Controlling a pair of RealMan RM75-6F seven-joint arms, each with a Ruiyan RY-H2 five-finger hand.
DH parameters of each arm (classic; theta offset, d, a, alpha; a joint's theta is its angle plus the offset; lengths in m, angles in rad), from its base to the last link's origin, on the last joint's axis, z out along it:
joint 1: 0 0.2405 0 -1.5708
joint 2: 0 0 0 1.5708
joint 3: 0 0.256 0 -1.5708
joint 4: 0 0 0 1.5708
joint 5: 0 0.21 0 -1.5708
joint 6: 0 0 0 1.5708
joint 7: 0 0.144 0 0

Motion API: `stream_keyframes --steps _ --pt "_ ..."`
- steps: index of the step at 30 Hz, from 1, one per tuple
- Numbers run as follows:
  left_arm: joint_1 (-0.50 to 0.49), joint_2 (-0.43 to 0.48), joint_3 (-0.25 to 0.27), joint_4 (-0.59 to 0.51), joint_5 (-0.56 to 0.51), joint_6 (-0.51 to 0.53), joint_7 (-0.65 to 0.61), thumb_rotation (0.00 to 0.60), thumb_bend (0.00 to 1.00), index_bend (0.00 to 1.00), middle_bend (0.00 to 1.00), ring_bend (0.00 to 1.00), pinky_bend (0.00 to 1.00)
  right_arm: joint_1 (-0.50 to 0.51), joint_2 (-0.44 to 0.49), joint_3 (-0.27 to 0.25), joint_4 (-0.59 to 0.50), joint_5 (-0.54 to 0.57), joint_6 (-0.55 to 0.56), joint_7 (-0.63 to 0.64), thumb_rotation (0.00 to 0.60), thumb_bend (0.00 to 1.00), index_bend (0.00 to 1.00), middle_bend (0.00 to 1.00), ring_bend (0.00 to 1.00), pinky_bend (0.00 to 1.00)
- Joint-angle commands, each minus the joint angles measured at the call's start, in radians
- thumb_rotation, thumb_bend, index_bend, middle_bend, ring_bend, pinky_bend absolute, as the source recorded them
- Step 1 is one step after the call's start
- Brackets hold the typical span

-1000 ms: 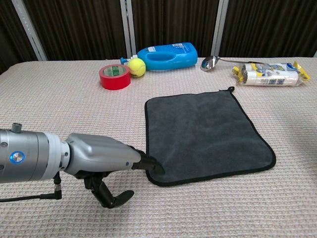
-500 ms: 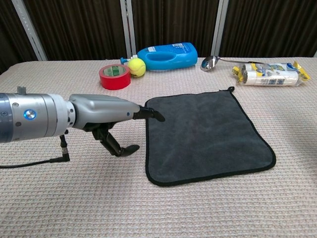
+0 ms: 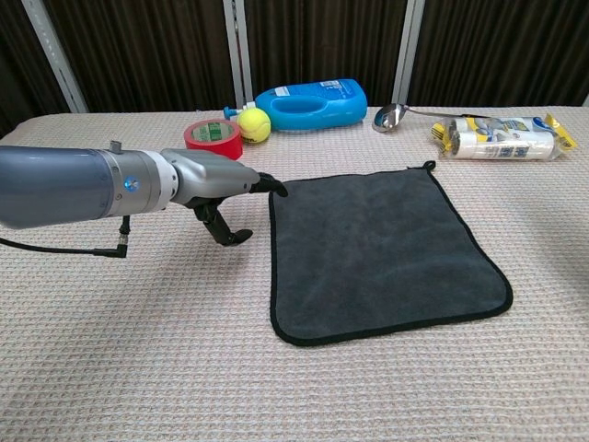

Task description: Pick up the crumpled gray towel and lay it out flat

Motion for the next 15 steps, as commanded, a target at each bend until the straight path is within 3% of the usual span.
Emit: stream_keyframes --steps 1,15 --pt "-0.018 -0.034 0.000 0.055 -0.035 -0.022 0.023 0.600 0.47 0.05 0.01 0.00 0.02 0.000 0.003 0.003 0.012 0.003 -0.008 0.011 0.600 0.56 0.00 0.07 0.00 0.04" --pt "-0.044 -0.097 -0.002 0.161 -0.090 -0.060 0.048 0.600 0.48 0.06 0.01 0.00 0.02 -0.002 0.012 0.001 0.025 -0.002 -0.021 0.032 0.600 0.56 0.00 0.07 0.00 0.04"
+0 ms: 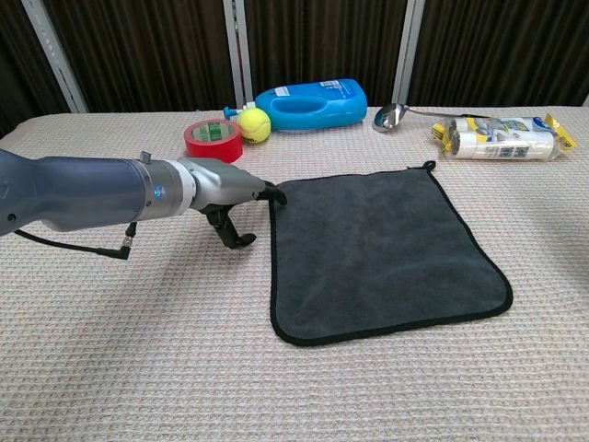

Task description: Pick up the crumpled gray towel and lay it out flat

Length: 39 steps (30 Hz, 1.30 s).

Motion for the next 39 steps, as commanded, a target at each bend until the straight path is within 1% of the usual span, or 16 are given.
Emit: stream_keyframes --steps 1,9,21,31,35,37,39 --pt "-0.003 -0.006 0.002 0.008 -0.001 -0.005 0.003 0.600 0.48 0.06 0.01 0.00 0.02 0.000 0.000 -0.001 -0.002 -0.001 0.001 -0.002 0.600 0.56 0.00 0.07 0.00 0.04" --pt "0.001 -0.008 0.021 0.013 -0.008 -0.014 0.012 0.600 0.48 0.07 0.01 0.00 0.02 -0.002 0.002 -0.003 -0.013 -0.002 0.005 -0.006 0.600 0.56 0.00 0.07 0.00 0.04" --pt "0.023 0.034 0.039 -0.007 0.002 -0.002 0.007 0.600 0.48 0.07 0.01 0.00 0.02 -0.004 0.000 -0.005 -0.013 0.007 0.008 -0.014 0.600 0.56 0.00 0.07 0.00 0.04" --pt "0.030 0.041 0.032 -0.025 0.020 0.011 0.000 0.600 0.48 0.05 0.01 0.00 0.02 -0.006 0.003 -0.005 -0.016 0.005 0.011 -0.010 0.600 0.56 0.00 0.07 0.00 0.04" --pt "0.035 0.043 0.024 -0.035 0.029 0.023 -0.009 0.600 0.48 0.01 0.00 0.00 0.02 -0.009 0.004 -0.006 -0.016 0.003 0.013 -0.007 0.600 0.56 0.00 0.07 0.00 0.04" --pt "0.042 0.046 0.016 -0.046 0.038 0.032 -0.023 0.600 0.46 0.00 0.00 0.00 0.02 -0.010 0.004 -0.006 -0.016 0.002 0.012 -0.004 0.600 0.56 0.00 0.07 0.00 0.04" --pt "0.050 0.051 0.007 -0.059 0.052 0.041 -0.040 0.600 0.42 0.00 0.00 0.00 0.02 -0.012 0.006 -0.008 -0.016 0.000 0.012 -0.003 0.600 0.56 0.00 0.07 0.00 0.04"
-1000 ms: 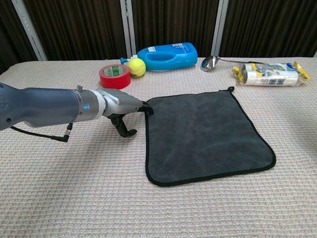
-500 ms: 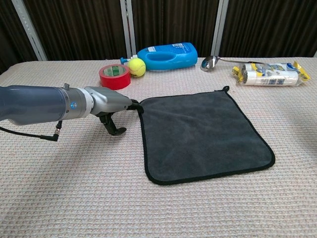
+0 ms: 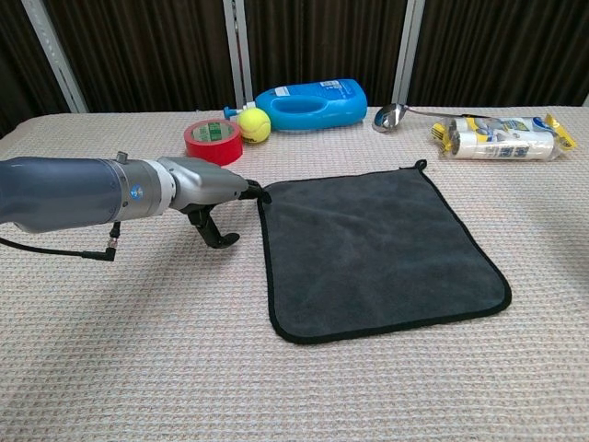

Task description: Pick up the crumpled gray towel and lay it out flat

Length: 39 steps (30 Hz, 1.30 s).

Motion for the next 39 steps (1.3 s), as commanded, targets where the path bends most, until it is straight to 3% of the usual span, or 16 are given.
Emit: stream_keyframes --steps 1,6,9,15,20,24,30,39 --pt "0.013 0.009 -0.013 -0.020 0.023 0.016 -0.024 0.600 0.39 0.00 0.00 0.00 0.02 -0.001 0.002 -0.003 0.001 -0.002 0.000 -0.001 0.600 0.56 0.00 0.07 0.00 0.04" --pt "0.062 0.040 -0.039 -0.081 0.093 0.092 -0.090 0.600 0.23 0.00 0.00 0.00 0.02 -0.002 0.006 -0.007 -0.004 -0.005 0.003 -0.014 0.600 0.56 0.00 0.07 0.00 0.04" --pt "0.160 0.104 -0.053 -0.201 0.154 0.271 -0.157 0.600 0.17 0.00 0.00 0.00 0.02 -0.020 0.026 -0.027 -0.015 -0.027 0.011 -0.011 0.600 0.54 0.00 0.07 0.00 0.03" --pt "0.355 0.255 -0.011 -0.434 0.269 0.534 -0.244 0.600 0.11 0.00 0.00 0.00 0.02 -0.071 0.078 -0.069 -0.022 -0.089 0.021 0.051 0.600 0.43 0.00 0.05 0.00 0.02" --pt "0.511 0.391 0.073 -0.547 0.389 0.693 -0.288 0.600 0.11 0.00 0.00 0.00 0.02 -0.121 0.123 -0.113 -0.027 -0.175 0.052 0.096 0.600 0.42 0.00 0.02 0.00 0.02" --pt "0.625 0.463 0.142 -0.573 0.476 0.788 -0.322 0.600 0.11 0.00 0.00 0.00 0.01 -0.164 0.155 -0.155 -0.036 -0.246 0.088 0.112 0.600 0.42 0.00 0.00 0.00 0.02" --pt "0.742 0.505 0.196 -0.559 0.575 0.873 -0.392 0.600 0.11 0.00 0.00 0.00 0.00 -0.221 0.163 -0.194 -0.020 -0.328 0.154 0.144 0.600 0.42 0.00 0.00 0.00 0.02" --pt "0.899 0.530 0.244 -0.455 0.706 0.976 -0.512 0.600 0.11 0.00 0.00 0.00 0.00 -0.306 0.099 -0.213 0.142 -0.467 0.311 0.247 0.600 0.42 0.00 0.00 0.00 0.02"
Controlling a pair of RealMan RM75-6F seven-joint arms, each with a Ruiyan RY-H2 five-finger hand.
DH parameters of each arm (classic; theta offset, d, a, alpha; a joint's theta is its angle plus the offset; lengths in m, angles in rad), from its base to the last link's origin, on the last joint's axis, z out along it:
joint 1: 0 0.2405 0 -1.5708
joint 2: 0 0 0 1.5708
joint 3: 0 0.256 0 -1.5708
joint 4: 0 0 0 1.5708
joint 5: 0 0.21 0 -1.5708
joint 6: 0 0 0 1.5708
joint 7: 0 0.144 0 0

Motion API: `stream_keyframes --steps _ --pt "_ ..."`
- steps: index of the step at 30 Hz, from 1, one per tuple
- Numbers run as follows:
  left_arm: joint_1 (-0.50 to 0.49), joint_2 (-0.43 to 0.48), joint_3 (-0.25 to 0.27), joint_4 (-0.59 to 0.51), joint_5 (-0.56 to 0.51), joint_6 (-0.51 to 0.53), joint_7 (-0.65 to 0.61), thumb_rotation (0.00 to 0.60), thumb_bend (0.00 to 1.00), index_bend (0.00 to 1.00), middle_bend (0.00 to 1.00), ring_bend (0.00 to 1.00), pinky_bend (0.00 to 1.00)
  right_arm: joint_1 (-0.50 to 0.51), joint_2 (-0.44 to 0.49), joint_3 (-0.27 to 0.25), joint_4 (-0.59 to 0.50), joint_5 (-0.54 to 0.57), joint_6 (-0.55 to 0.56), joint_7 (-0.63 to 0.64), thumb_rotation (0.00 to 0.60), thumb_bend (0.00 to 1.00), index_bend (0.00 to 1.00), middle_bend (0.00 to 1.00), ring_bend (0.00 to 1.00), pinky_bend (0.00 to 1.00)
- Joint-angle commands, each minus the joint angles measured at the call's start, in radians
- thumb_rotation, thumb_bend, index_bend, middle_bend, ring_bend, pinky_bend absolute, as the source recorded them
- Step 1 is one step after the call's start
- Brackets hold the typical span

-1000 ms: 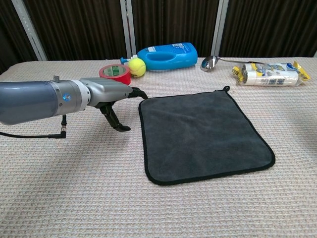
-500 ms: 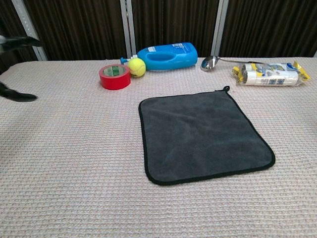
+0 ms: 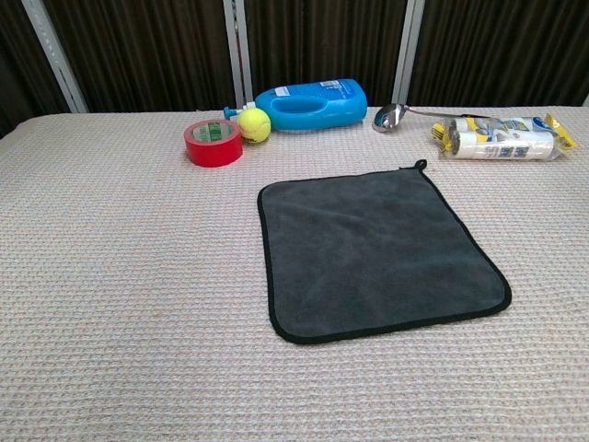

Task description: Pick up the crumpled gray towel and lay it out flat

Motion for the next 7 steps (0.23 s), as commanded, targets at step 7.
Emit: stream_keyframes --steps 7 --pt "0.113 0.039 0.015 0.101 0.025 0.016 -0.106 0.600 0.11 0.00 0.00 0.00 0.00 -0.062 -0.072 -0.005 0.158 -0.070 0.085 0.073 0.600 0.42 0.00 0.00 0.00 0.02"
